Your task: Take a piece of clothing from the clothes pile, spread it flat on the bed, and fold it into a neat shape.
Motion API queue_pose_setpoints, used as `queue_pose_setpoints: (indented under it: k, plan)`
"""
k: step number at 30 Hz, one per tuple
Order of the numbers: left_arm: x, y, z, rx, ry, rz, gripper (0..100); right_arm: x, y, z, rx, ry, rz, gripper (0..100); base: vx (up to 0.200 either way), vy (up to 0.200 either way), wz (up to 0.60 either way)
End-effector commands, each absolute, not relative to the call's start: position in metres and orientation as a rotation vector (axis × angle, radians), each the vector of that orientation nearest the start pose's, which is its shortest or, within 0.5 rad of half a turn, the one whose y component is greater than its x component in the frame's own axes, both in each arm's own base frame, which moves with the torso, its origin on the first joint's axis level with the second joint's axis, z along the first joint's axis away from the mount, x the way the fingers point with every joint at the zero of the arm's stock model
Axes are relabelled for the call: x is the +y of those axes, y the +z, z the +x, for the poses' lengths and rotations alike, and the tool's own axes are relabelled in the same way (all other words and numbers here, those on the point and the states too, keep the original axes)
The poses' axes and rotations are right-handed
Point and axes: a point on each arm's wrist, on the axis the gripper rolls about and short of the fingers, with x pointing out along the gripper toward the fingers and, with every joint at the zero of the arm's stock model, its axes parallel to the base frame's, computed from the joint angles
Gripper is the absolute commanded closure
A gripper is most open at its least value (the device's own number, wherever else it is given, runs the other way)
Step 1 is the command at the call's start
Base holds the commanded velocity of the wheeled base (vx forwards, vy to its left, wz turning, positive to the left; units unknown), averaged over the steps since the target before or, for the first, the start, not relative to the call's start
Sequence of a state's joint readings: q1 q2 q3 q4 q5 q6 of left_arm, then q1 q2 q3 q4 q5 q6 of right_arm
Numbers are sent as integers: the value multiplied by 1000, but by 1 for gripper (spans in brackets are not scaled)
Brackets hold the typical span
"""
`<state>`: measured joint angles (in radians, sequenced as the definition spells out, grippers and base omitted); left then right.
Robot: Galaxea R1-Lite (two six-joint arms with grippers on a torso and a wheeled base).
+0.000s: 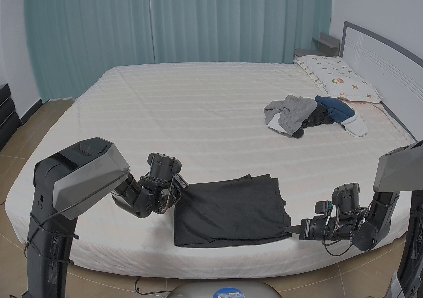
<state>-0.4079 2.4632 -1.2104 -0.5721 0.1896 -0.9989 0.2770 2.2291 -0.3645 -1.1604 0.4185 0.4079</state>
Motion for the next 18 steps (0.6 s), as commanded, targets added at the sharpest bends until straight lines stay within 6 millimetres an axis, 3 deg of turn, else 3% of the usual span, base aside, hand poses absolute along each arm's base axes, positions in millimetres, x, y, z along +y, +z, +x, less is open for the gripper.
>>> queue_pose_setpoints:
  k: [1, 11, 12, 18]
  plan:
    - [-170, -18, 404, 694, 130, -759, 0, 81, -16, 270, 844, 502, 407, 0, 0, 0, 0]
    - [-170, -17, 404, 690, 127, -766, 0, 80, -5, 292, 744, 494, 424, 0, 0, 0, 0]
    - [-169, -15, 405, 685, 135, -793, 0, 84, -2, 308, 712, 469, 464, 0, 0, 0, 0]
    - [-163, -10, 396, 691, 156, -837, 0, 94, 3, 351, 669, 447, 549, 0, 0, 0, 0]
